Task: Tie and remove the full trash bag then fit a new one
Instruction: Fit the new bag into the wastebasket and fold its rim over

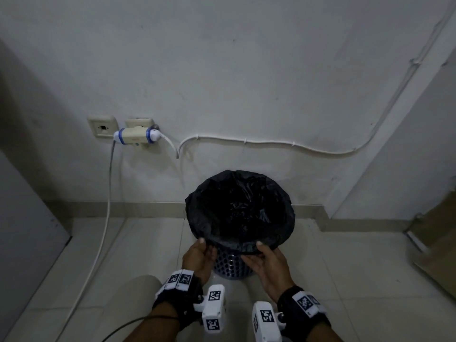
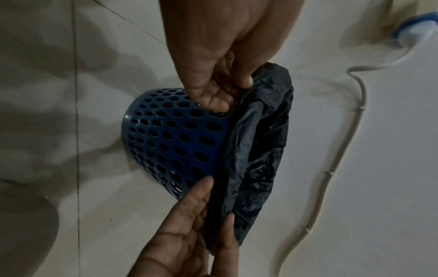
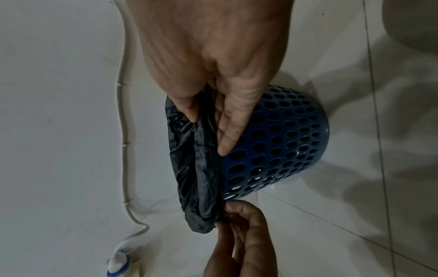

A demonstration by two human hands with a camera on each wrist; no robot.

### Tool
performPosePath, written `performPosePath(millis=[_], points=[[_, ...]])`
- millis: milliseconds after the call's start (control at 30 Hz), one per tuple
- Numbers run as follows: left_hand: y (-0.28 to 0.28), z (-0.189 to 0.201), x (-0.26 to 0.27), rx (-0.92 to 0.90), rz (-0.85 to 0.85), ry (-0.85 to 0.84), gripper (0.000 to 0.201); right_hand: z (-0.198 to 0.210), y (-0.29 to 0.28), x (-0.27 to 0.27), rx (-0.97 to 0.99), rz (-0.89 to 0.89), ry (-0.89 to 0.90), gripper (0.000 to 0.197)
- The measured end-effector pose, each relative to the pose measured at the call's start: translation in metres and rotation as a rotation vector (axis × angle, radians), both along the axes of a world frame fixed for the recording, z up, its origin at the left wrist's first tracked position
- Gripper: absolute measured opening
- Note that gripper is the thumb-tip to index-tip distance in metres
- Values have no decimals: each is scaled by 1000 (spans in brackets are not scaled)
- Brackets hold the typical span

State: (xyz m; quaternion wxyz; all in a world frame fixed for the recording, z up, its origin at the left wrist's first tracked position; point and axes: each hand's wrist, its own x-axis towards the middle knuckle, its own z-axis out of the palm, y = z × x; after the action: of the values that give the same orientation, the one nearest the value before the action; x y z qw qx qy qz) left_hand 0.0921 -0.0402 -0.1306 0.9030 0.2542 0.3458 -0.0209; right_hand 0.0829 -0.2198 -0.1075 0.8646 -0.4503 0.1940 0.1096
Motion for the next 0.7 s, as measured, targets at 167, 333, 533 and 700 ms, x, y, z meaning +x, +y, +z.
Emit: performPosePath(millis=[167, 333, 533, 700], points=[[1, -7, 2, 5, -61, 61, 19, 3, -6, -2, -35, 9, -33, 31], [4, 2, -16, -100, -130, -113, 23, 1, -6, 0, -53, -4, -32, 34], [4, 0, -19, -57, -96, -235, 30, -1, -7, 0, -50, 2, -39, 34], [5, -5, -14, -5, -34, -57, 29, -1, -7, 0, -56, 3, -46, 35]])
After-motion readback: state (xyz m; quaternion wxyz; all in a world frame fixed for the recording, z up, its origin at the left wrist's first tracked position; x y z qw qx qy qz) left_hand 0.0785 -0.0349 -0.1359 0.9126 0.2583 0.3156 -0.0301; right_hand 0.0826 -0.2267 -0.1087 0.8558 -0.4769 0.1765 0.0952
